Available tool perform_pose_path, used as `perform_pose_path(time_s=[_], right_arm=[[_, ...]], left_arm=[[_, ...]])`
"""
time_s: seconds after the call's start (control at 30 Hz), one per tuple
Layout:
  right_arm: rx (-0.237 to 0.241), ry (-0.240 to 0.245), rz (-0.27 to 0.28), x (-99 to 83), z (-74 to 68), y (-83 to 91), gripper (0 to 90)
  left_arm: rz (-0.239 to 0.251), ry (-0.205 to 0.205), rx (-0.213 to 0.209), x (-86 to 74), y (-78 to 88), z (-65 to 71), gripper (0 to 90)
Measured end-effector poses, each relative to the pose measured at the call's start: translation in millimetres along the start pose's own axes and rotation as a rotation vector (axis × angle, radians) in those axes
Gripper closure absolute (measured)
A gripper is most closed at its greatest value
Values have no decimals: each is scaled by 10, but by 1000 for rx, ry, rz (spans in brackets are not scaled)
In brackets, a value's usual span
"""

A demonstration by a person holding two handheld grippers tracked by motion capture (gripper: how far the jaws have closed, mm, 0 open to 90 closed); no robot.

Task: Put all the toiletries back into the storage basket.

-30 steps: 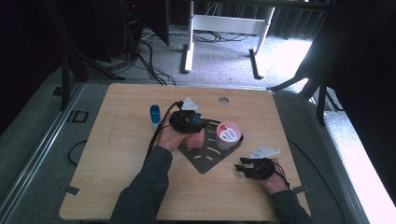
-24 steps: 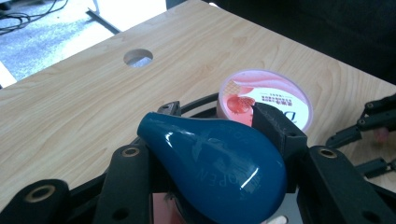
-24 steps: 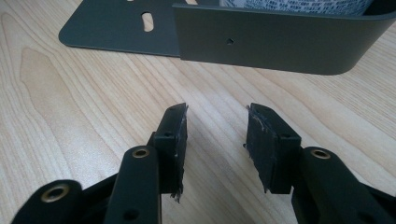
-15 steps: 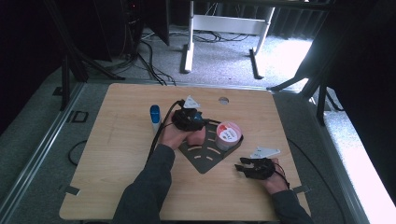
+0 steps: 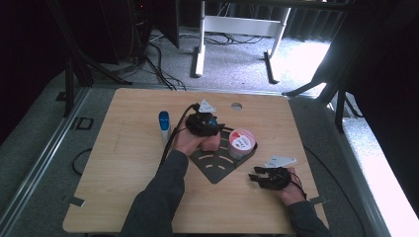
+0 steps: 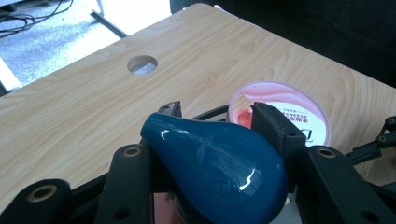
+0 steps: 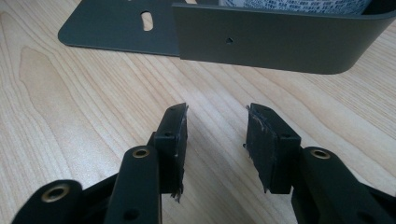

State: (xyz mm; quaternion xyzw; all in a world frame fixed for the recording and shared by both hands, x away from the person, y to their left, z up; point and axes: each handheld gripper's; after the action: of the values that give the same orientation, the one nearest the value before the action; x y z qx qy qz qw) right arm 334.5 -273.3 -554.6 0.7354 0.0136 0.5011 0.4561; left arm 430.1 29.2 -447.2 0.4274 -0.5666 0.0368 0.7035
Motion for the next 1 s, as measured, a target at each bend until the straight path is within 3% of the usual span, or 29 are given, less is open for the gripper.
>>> perform_pose_path(time_s=[1.0], right_arm=[[0,0,-2,3,2,0,580]], left_arm=[[-21,-2,10,58,-245,17,547]])
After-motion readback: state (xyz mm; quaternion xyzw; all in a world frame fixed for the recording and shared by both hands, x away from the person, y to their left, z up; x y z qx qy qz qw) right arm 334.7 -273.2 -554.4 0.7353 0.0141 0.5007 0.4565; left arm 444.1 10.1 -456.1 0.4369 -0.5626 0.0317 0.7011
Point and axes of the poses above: each handheld gripper's, and its own axes: y roughly backward along the jaws, x roughly out of its top, z roughly to its right, and after that the axes turned 4 degrees about -y, right-handed
